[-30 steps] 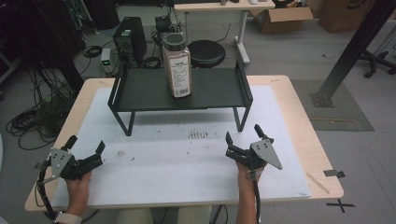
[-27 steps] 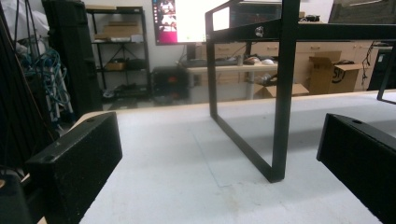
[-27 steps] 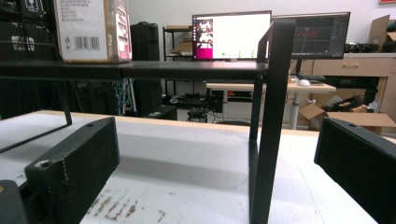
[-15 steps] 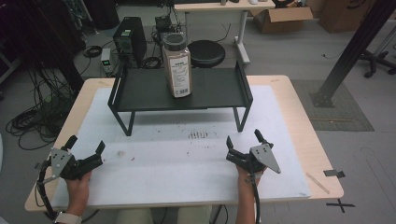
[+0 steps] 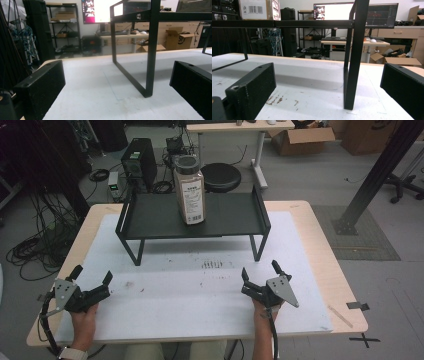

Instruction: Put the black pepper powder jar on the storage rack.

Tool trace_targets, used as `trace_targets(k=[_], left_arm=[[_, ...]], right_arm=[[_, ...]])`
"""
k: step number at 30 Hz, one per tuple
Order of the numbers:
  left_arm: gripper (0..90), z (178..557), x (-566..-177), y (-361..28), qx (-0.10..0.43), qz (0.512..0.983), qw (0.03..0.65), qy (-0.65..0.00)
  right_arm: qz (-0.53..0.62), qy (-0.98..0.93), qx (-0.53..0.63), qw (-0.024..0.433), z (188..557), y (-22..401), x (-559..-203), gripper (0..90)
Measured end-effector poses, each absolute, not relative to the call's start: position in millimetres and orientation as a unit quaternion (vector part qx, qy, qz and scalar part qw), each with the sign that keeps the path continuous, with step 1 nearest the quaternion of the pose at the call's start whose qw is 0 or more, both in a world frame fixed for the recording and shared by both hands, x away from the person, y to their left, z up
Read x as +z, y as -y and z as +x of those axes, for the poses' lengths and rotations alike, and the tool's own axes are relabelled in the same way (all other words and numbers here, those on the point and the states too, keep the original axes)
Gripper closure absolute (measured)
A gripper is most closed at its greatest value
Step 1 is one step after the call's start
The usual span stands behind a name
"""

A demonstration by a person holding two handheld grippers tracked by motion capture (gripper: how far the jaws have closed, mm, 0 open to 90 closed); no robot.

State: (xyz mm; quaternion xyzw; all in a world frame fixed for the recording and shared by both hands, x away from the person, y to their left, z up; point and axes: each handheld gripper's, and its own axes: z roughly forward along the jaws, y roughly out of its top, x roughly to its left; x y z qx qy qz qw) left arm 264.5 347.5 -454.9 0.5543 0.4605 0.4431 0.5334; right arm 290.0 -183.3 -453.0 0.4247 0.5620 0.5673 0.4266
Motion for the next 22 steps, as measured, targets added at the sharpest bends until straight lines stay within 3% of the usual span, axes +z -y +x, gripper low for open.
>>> trace_targets(k=[22], left_arm=[[0.5, 264.3, -455.1, -347.6, 0.444, 0.553, 0.534, -0.461]], right_arm=[[0.425, -0.562, 0.567, 0.427, 289.9, 183.4, -453.4, 0.0]])
